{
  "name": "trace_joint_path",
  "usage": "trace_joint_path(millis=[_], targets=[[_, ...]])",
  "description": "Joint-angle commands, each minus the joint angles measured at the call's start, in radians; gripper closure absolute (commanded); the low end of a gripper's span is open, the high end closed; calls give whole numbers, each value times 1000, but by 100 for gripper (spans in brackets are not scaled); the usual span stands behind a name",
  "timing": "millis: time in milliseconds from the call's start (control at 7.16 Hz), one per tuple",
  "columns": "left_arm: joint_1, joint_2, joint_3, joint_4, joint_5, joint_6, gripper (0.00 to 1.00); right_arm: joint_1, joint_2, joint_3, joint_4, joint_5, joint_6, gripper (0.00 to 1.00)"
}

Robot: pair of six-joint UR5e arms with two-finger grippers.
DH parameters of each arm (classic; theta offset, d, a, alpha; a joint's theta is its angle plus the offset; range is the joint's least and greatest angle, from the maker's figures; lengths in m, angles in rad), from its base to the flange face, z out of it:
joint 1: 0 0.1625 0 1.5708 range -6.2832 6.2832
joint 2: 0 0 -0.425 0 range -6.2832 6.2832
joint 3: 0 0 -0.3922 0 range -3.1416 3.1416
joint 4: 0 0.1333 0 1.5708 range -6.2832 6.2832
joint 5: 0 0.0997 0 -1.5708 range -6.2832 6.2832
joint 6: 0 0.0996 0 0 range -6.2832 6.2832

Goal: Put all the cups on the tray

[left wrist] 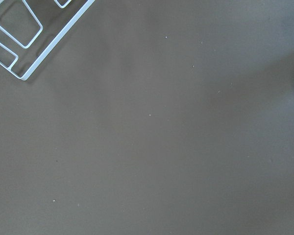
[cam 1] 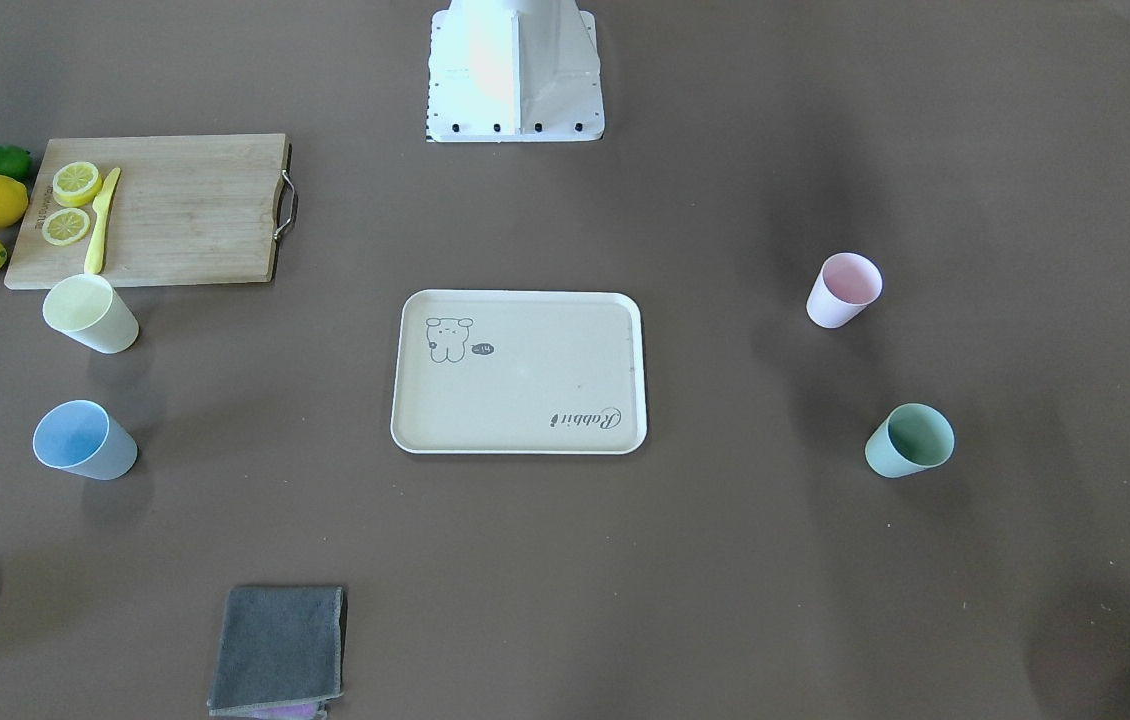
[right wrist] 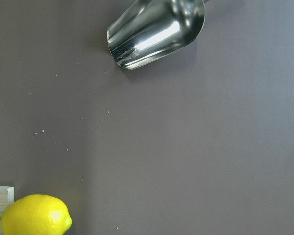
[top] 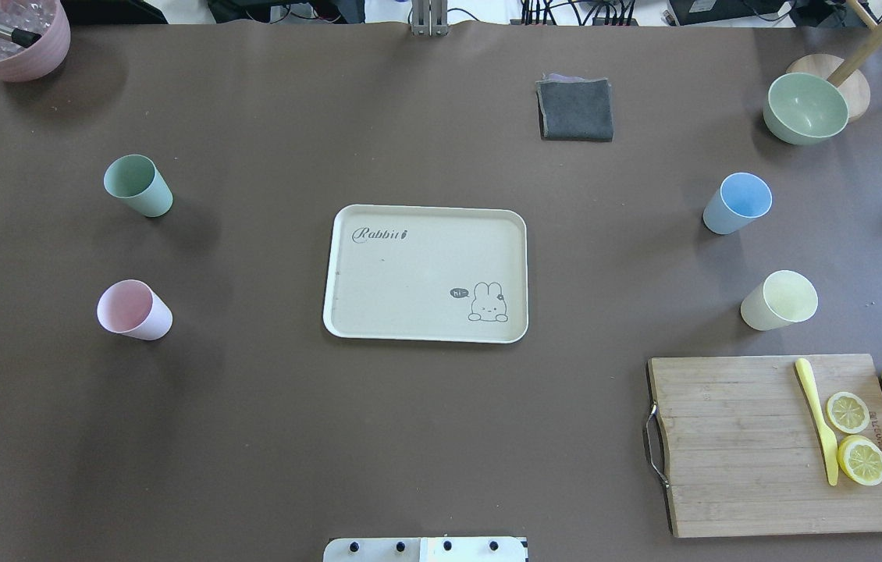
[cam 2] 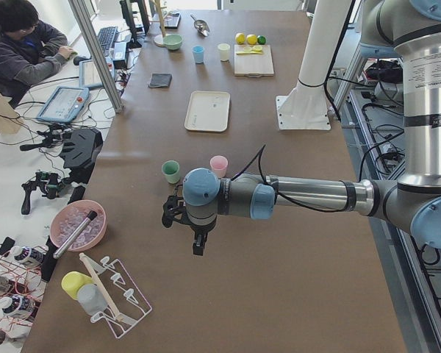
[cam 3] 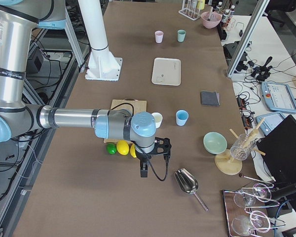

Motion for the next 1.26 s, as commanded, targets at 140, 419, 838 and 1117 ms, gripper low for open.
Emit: trace_joint_path(millis=[140, 419, 838, 1117], targets=[[0, 2, -20, -3, 1, 3, 2, 0, 3, 0, 0, 0, 0, 0], [0, -1, -41, -3, 1, 3, 2, 0, 7, 31, 0, -2, -2, 0], [0, -13, -41, -6, 5, 3, 2, 0, 30, 58, 1, 6, -8, 0], [-2, -13, -44, -73, 4, 0, 2, 0, 46, 82, 1, 18, -8, 0]])
